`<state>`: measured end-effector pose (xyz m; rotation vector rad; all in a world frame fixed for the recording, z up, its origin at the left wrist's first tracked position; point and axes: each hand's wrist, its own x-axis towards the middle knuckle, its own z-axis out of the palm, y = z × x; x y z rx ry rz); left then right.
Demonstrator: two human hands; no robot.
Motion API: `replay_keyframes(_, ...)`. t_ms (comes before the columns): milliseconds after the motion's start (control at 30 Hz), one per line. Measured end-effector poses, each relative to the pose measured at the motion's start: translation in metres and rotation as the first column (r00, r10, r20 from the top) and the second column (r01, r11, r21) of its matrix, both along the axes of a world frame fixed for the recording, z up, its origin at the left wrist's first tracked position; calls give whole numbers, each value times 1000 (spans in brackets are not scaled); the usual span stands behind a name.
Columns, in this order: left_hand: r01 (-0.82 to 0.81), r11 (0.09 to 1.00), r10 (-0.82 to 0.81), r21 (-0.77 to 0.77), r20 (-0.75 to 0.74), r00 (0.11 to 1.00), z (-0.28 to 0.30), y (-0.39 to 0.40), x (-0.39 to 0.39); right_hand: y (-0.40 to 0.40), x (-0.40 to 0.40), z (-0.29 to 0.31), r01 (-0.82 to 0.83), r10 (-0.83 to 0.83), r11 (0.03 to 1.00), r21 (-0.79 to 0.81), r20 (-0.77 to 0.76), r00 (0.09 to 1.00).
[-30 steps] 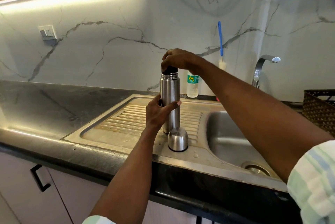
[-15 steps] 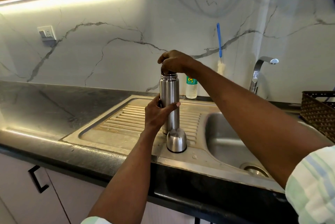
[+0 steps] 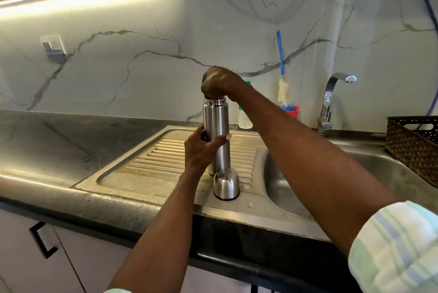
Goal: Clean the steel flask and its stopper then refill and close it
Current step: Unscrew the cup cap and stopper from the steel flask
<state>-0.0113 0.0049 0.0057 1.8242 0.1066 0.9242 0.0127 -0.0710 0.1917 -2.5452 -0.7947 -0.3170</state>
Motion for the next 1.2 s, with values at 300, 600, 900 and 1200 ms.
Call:
replay_keyframes(300,-3,1000,3,6,2,1000,1,0,-1,-6,12,-14,50,-58,996,69,118,991)
replay_keyframes(600,31,1000,-31,1,-11,999,0,2,0,-18,8,0,-92,137,969,227,-188,973)
replay_keyframes(900,54,998,-54,-11,-5,999,1,2,-1,-21,20,-12,-106,163,927,359,-133,978)
replay_keyframes(1200,79,997,-79,-3,-4,997,-1,4,1,-36,30,-17,-168,455,614,771,-172,874)
